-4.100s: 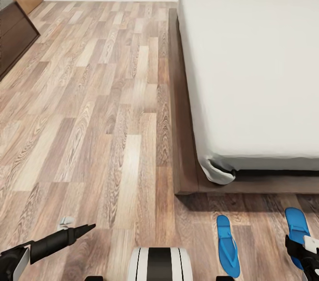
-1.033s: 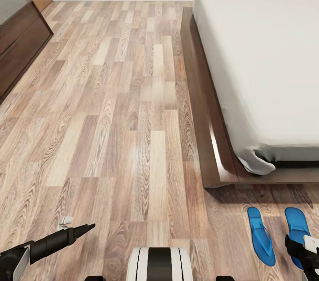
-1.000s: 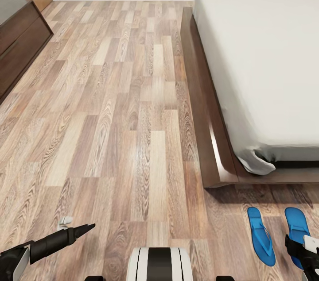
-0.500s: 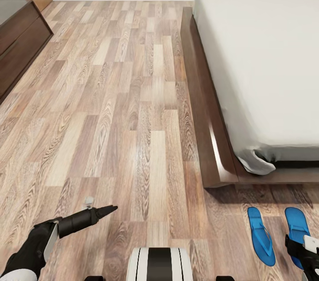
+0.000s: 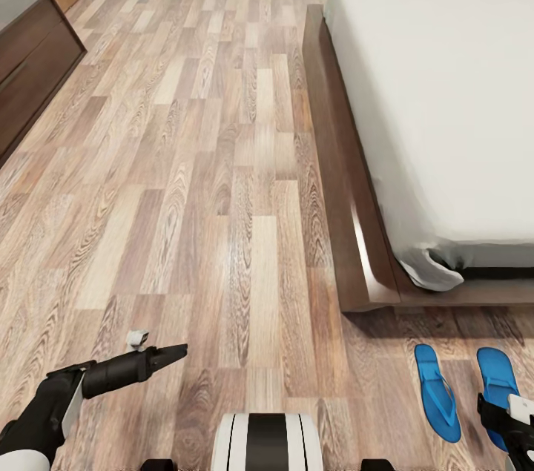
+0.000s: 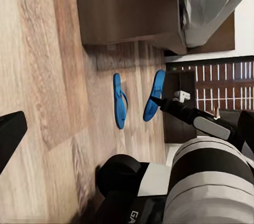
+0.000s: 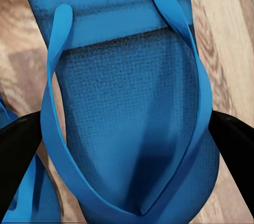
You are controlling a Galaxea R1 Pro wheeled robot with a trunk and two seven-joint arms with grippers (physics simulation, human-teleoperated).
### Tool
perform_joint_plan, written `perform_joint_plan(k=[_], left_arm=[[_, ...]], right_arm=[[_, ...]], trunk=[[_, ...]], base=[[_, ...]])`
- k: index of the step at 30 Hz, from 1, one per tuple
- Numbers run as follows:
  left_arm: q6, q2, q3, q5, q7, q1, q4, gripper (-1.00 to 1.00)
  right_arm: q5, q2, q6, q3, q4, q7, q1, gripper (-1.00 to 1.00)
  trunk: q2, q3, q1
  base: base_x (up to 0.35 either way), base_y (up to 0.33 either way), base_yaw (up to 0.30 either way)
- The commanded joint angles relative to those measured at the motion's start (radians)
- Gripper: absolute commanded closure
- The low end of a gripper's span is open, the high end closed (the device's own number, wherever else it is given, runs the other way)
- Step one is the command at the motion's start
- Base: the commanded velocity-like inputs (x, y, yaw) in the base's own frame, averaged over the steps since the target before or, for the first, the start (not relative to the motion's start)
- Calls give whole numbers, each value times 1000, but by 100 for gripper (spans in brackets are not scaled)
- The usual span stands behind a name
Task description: In the bedroom, move the book from the bed onto either nightstand, and place the two sandals side by side next to the bed.
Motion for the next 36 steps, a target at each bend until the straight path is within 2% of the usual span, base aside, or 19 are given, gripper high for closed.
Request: perform_joint_plan(k=[1,8,26,36], left_arm=[[11,3,0,0,-4,0,-5,-100],[12,12,0,0,-4,0,-11,-100],[12,10,-1,0,-4,0,-10,-100],[12,9,-1,-2,-4,0,-10,-100]], right_arm=[[4,0,-3,-1,1,-1,-1,100],[4,0,-3,-1,1,-1,-1,100],[5,0,-4,0,1,-1,-1,100],[5,0,-4,0,-1,-1,-1,100]], trunk=[[0,-4,0],[-2,-32,3],[-6,-101,12],[-6,-101,12]], base=[[0,0,0],[0,0,0],[0,0,0],[48,0,0]])
